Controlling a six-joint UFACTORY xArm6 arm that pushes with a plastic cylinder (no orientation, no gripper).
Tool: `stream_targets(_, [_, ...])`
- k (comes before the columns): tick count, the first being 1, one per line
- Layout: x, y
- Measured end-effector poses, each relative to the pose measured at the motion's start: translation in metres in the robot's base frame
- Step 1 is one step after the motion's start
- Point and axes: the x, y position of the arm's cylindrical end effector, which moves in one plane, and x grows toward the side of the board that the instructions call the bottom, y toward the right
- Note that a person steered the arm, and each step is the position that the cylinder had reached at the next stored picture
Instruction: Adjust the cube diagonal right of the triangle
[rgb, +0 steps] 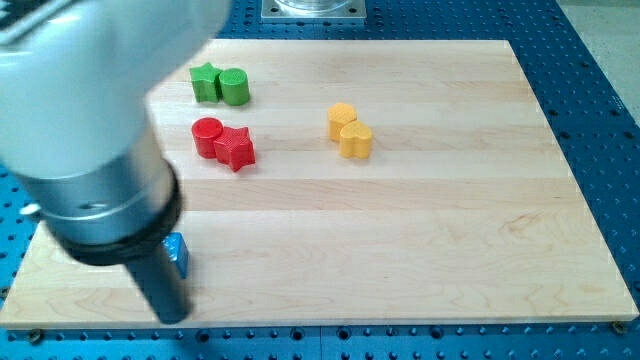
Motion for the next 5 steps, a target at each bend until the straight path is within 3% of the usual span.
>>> stream_targets(1, [-0.019,-0.036])
stream_targets(2, [-0.029,-0.036])
stream_targets(3, [0.002,-0.019])
stream_targets(5, [-0.030,0.011])
